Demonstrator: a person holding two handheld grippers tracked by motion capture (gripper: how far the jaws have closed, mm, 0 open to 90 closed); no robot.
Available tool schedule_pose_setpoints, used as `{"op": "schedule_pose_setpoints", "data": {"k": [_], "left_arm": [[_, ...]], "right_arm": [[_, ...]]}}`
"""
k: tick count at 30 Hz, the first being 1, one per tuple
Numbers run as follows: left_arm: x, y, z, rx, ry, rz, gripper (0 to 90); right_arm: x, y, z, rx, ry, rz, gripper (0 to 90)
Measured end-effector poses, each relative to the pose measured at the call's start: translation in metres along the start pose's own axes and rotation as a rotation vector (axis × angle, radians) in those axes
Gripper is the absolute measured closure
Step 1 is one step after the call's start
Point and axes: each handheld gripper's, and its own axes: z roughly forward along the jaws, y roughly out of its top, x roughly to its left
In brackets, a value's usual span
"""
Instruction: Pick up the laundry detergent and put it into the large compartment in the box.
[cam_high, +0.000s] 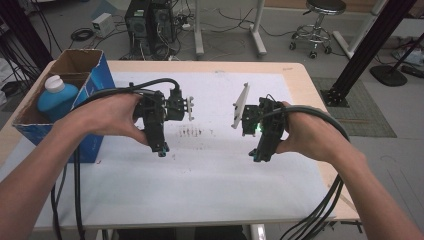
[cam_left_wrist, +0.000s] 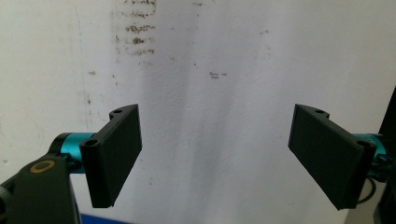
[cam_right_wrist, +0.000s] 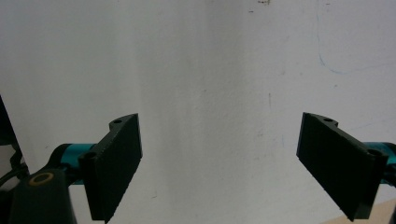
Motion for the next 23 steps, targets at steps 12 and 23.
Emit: {"op": "schedule_pose_setpoints", "data": {"k": [12, 23], "left_arm": [[-0.0014, -0.0011, -0.0006, 0.001, -0.001, -0.004, 17.5], [-0.0008, -0.0013, 0.0000, 0.000, -0.001, -0.004, 17.4]], "right_arm": [[0.0011, 0.0037, 0.0003, -0.002, -0.002, -0.008, 13.3], [0.0022, 0.0046, -0.0012, -0.011, -0.011, -0.012, 13.3]]}}
